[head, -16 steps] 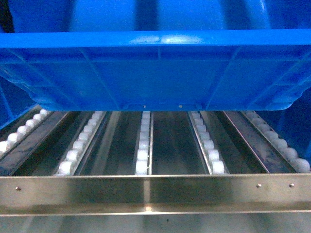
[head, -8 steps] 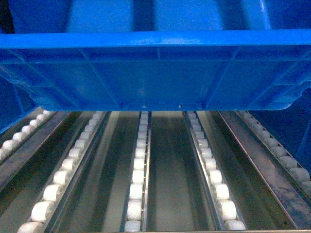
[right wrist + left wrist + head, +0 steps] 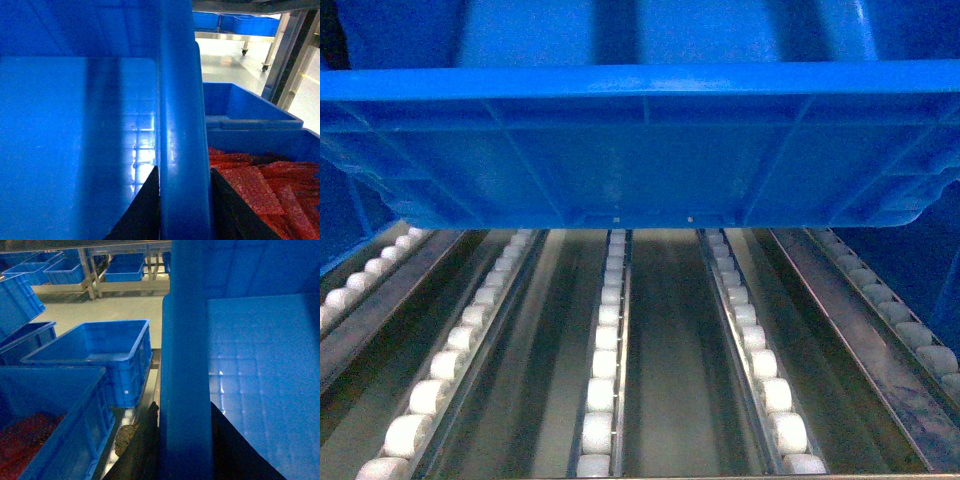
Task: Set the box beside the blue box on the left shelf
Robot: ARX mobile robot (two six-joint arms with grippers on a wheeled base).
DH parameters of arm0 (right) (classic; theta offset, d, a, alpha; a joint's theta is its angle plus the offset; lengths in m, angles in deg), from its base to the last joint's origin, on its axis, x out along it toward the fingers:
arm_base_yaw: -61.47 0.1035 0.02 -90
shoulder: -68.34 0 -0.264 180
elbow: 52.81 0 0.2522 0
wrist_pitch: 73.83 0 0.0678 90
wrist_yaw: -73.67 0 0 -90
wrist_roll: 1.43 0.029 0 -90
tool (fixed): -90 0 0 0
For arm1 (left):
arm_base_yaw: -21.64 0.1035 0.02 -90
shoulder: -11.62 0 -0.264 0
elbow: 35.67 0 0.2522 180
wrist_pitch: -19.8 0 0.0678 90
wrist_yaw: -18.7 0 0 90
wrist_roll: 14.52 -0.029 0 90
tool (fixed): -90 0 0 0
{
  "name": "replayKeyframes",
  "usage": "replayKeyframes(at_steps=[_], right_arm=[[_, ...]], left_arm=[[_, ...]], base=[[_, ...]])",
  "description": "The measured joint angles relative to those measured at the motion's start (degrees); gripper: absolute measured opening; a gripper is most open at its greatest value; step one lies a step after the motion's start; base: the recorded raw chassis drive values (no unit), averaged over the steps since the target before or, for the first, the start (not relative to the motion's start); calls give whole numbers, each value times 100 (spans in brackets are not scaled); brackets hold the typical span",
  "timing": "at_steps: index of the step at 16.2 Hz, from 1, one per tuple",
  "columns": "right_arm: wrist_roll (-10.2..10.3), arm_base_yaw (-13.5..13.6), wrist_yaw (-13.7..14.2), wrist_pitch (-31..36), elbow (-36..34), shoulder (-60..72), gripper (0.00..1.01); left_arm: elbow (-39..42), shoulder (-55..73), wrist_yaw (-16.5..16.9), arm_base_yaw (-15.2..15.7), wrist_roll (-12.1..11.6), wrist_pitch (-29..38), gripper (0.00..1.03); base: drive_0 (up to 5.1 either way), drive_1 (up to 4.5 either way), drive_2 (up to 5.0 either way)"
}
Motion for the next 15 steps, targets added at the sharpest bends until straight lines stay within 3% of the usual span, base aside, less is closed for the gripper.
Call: replayKeyframes(at_steps=[15], right_arm=[[0,0,0,2,0,0,21]], left_arm=[[0,0,2,0,2,0,19]], base=[[0,0,0]])
